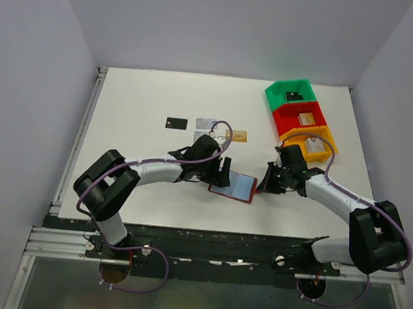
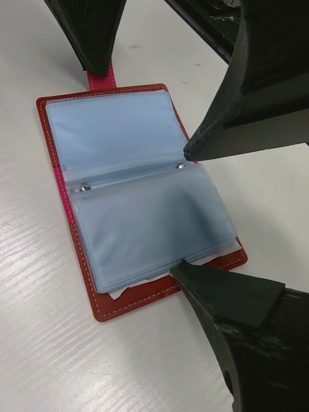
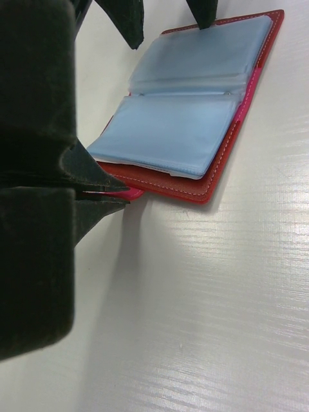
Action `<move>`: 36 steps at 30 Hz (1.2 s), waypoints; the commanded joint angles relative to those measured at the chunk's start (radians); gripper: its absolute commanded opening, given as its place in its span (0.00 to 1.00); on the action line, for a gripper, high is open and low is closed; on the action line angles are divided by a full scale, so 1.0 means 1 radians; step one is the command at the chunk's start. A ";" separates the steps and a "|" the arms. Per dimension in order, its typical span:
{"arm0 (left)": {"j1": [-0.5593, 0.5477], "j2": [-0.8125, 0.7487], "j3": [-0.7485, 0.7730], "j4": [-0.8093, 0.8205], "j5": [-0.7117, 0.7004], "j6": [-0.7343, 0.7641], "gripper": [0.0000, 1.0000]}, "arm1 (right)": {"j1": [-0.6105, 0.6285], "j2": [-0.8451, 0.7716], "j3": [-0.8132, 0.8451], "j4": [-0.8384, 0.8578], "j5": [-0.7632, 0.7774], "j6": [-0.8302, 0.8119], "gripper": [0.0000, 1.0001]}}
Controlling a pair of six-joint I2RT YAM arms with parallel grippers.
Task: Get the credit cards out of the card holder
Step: Remove the credit card from the card holder.
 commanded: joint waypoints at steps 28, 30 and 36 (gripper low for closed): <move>-0.206 0.087 0.260 -0.111 0.126 0.282 0.77 | -0.004 0.023 0.015 0.020 -0.041 0.009 0.00; -0.240 0.080 0.262 -0.103 0.102 0.304 0.76 | -0.007 0.017 0.010 0.018 -0.035 0.009 0.00; -0.186 -0.113 0.043 0.078 -0.047 0.204 0.80 | -0.006 0.017 0.010 0.020 -0.037 0.009 0.00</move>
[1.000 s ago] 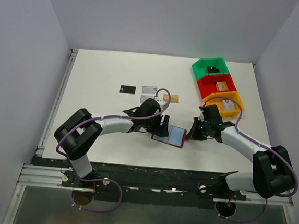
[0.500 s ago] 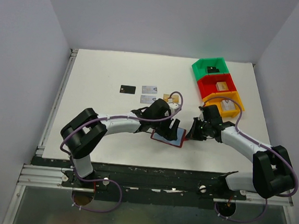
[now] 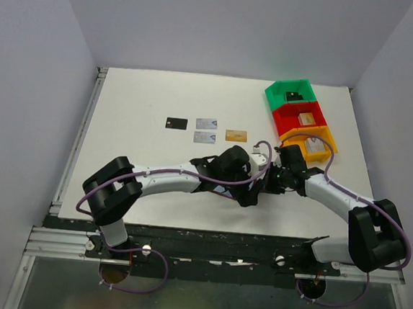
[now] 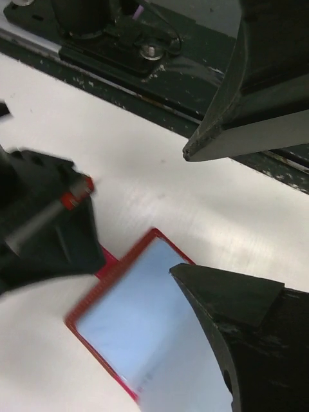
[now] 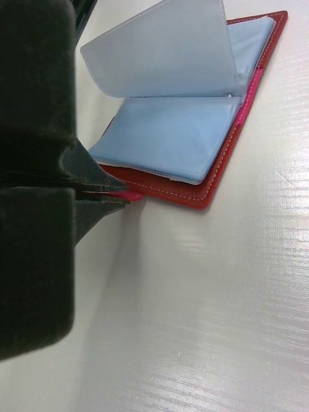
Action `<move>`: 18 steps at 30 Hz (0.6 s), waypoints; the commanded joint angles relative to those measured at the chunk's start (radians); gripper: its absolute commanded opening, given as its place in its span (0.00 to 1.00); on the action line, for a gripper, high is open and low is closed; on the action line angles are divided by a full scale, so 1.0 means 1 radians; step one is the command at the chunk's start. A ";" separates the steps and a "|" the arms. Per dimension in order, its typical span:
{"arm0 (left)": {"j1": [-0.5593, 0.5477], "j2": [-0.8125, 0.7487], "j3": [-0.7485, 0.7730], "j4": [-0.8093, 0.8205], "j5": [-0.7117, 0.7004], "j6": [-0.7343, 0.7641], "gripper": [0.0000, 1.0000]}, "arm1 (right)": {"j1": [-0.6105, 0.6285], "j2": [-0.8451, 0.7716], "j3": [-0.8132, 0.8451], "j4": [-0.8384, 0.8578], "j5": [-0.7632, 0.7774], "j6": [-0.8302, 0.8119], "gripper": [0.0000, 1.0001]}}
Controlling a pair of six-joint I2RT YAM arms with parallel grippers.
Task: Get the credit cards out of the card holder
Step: Remove the credit card from the card holder.
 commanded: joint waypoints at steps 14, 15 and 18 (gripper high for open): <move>0.271 -0.154 -0.284 0.126 -0.153 -0.305 0.80 | -0.006 0.002 0.007 0.017 -0.022 0.010 0.00; 0.265 -0.157 -0.287 0.130 -0.154 -0.300 0.80 | -0.004 0.004 0.007 0.019 -0.022 0.008 0.00; 0.259 -0.184 -0.298 0.144 -0.170 -0.286 0.80 | -0.006 0.004 0.006 0.019 -0.023 0.010 0.00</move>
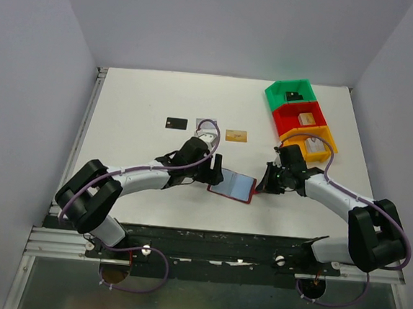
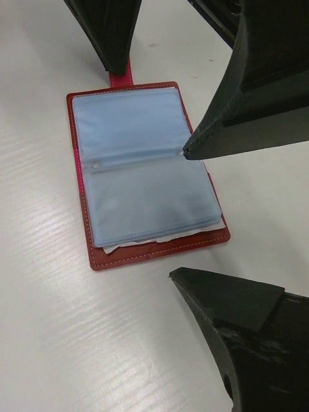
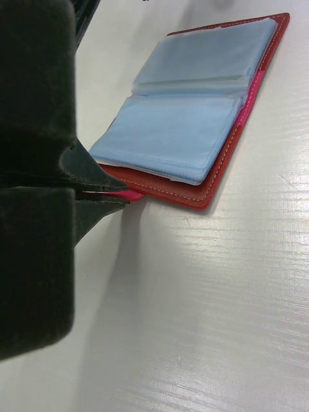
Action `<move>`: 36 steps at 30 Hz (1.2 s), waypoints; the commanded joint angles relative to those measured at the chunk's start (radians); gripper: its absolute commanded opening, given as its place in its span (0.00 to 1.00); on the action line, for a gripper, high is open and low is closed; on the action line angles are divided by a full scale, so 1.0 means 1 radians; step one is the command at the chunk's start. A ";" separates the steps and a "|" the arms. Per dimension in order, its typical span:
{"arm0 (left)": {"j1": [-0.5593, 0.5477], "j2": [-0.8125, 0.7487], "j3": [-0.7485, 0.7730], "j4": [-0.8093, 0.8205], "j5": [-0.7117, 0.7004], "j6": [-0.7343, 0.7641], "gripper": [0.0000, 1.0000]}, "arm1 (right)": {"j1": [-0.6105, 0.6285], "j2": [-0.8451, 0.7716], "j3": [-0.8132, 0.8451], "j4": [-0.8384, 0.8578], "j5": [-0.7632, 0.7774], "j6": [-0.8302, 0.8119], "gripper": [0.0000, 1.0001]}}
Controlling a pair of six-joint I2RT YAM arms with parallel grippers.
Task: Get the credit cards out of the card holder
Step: Remove the credit card from the card holder.
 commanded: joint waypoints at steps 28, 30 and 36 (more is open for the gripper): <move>-0.084 0.111 0.115 -0.099 -0.008 0.051 0.80 | -0.006 0.003 0.006 0.017 -0.016 0.009 0.00; -0.084 0.114 0.117 -0.103 -0.010 0.051 0.80 | -0.006 0.002 0.004 0.019 -0.018 0.007 0.00; -0.082 0.116 0.119 -0.114 -0.024 0.045 0.80 | -0.006 0.000 0.006 0.018 -0.018 0.007 0.00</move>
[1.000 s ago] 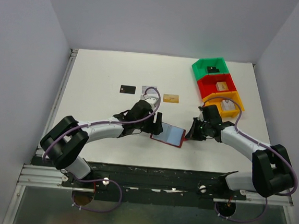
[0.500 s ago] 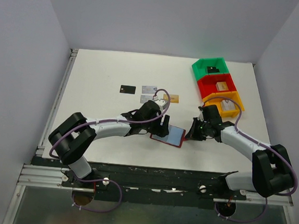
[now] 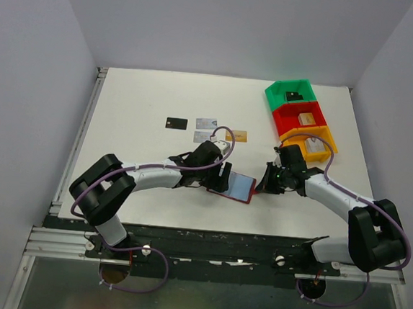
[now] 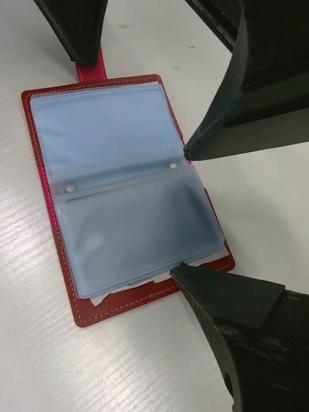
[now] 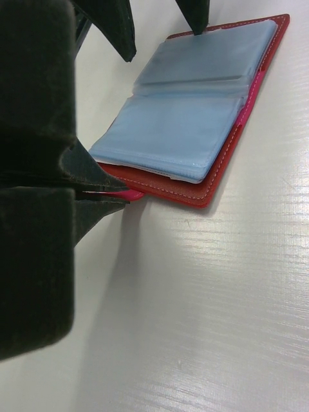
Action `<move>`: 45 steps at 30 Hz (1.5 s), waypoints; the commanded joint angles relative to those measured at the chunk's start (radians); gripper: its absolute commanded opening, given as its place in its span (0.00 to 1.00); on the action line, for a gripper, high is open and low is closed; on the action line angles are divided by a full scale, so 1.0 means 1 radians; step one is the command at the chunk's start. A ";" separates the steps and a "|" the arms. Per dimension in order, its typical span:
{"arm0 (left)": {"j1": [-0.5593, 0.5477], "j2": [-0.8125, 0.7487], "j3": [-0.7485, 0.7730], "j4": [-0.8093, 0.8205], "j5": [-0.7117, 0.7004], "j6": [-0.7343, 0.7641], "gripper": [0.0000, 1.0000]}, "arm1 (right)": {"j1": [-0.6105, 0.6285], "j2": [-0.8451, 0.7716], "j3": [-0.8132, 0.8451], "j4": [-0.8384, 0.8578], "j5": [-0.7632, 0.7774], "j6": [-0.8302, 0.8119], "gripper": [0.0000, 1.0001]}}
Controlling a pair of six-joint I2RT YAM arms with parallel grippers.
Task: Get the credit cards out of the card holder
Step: Remove the credit card from the card holder.
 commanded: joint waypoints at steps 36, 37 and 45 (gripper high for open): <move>-0.057 0.063 0.097 0.026 0.144 0.099 0.78 | -0.006 0.006 0.007 0.017 -0.020 0.005 0.00; -0.060 0.065 0.099 0.023 0.145 0.103 0.78 | -0.006 0.008 0.007 0.017 -0.020 0.005 0.00; -0.063 0.069 0.117 0.002 0.129 0.110 0.78 | -0.006 0.005 0.006 0.015 -0.015 0.005 0.00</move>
